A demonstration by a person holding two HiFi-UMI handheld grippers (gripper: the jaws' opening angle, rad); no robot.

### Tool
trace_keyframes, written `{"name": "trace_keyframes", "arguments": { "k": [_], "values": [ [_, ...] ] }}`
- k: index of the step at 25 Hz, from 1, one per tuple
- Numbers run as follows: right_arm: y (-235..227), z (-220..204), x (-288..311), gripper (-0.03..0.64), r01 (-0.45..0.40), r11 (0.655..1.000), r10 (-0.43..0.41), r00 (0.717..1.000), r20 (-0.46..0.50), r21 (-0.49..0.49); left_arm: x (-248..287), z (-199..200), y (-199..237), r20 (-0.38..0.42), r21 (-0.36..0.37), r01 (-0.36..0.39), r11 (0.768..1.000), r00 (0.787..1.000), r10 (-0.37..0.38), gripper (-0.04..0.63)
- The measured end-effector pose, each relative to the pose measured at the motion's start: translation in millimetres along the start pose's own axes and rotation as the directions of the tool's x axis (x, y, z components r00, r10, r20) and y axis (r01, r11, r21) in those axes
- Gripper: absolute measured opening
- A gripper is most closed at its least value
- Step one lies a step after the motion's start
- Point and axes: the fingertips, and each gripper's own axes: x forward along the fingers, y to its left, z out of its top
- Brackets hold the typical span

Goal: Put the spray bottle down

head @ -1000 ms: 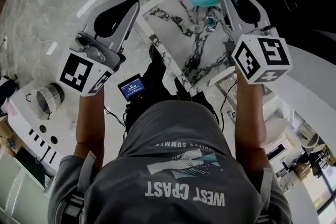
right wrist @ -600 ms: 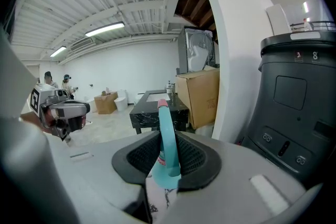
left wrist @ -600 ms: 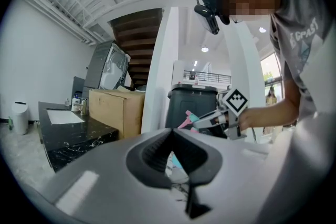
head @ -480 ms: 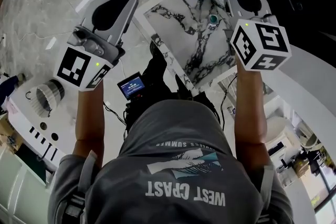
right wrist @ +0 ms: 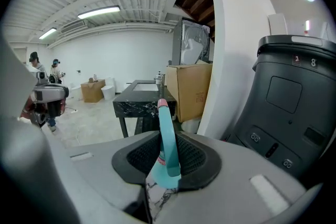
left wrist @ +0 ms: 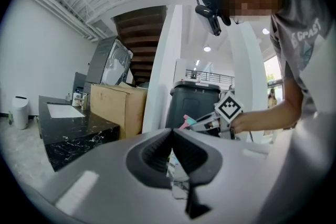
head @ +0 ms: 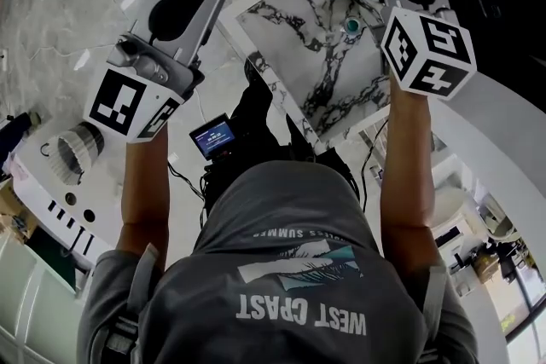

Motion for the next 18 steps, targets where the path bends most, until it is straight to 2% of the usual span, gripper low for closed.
{"name": "trace_keyframes", "arguments": {
  "k": [18],
  "values": [
    [-32,-50,43,0.091,0.123,0.992,-0.123,0.983,-0.137,-0.006,9,-27,13,-0.014,-0.034,0.017,0.999,1.000,-0.017,0.003]
  ]
}}
